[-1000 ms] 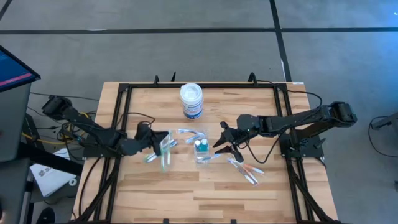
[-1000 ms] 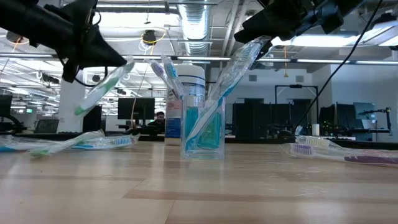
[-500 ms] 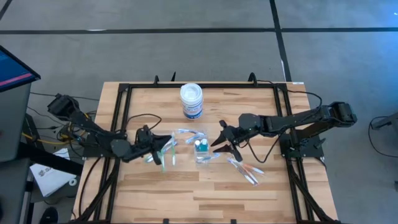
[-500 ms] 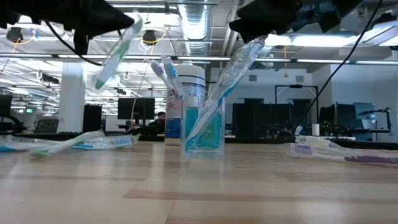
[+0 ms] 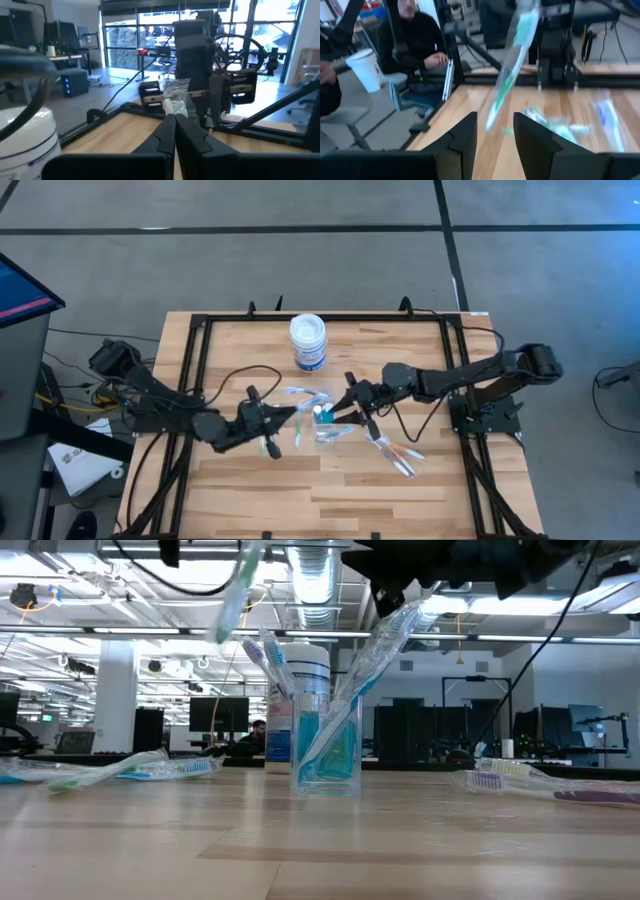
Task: Pick & Place toothbrushing station
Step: Put the left green toothbrush into the Transparent organizer
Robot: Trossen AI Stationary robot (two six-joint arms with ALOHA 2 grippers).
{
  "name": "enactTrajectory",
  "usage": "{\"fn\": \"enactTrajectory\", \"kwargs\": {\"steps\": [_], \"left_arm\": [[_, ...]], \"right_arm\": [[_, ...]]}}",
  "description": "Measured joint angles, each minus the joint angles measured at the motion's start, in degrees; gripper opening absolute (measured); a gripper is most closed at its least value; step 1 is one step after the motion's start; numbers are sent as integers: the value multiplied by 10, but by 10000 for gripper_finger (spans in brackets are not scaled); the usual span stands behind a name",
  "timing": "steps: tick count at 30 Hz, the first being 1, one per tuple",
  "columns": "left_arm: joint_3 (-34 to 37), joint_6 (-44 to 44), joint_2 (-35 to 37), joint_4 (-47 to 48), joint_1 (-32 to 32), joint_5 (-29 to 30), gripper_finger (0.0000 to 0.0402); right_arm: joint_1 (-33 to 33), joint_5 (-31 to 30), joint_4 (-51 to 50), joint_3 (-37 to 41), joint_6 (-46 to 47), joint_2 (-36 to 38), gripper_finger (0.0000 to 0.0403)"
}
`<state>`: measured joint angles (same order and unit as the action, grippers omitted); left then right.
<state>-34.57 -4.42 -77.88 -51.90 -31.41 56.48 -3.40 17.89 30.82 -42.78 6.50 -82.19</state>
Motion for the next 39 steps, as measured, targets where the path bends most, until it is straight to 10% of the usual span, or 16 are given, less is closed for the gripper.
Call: {"fn": "enactTrajectory", "kwargs": {"steps": [39], "left_arm": [[-79, -44, -93, -82, 97, -214, 0]], "right_arm": [[0, -1, 114, -1, 10, -6, 118]]}}
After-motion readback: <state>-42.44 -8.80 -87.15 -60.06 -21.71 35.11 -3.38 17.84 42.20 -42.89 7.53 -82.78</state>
